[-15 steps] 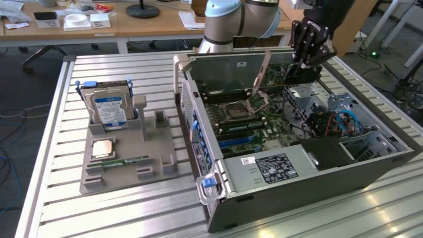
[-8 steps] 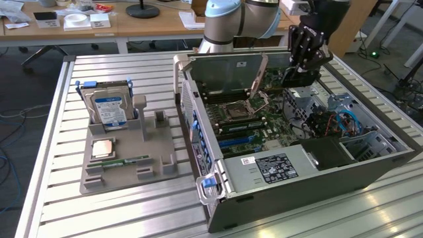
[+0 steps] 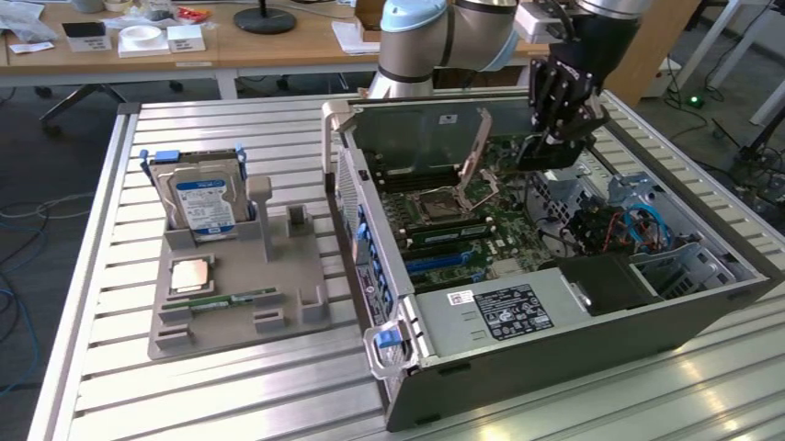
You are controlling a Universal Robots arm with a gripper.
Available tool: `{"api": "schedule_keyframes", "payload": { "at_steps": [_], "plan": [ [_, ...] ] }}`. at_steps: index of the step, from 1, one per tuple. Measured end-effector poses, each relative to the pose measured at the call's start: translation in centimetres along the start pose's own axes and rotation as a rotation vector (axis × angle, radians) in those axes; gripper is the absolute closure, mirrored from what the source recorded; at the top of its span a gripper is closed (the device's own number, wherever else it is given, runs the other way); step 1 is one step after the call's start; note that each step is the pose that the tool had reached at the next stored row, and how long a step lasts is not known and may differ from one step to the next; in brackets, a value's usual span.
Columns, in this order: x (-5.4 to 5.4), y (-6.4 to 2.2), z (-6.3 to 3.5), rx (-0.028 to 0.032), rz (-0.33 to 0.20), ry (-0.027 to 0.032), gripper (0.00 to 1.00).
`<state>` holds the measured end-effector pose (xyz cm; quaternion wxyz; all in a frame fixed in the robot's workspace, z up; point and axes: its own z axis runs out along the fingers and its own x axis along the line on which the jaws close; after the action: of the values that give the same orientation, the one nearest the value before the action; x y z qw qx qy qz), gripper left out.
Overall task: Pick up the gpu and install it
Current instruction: 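Insert the gpu into the slot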
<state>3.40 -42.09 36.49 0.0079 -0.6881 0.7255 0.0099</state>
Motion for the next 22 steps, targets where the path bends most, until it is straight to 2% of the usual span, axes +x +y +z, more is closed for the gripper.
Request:
{"api": "schedule_keyframes", "payload": {
  "at_steps": [8,17,22],
  "plan": [
    [0.0,0.19,1.11,-0.0001,0.000,0.0000,0.73],
    [0.8,0.40,1.13,0.0003,0.000,0.0000,0.73],
    [1.0,1.07,1.28,0.0024,0.000,-0.0001,0.73]
  ]
}}
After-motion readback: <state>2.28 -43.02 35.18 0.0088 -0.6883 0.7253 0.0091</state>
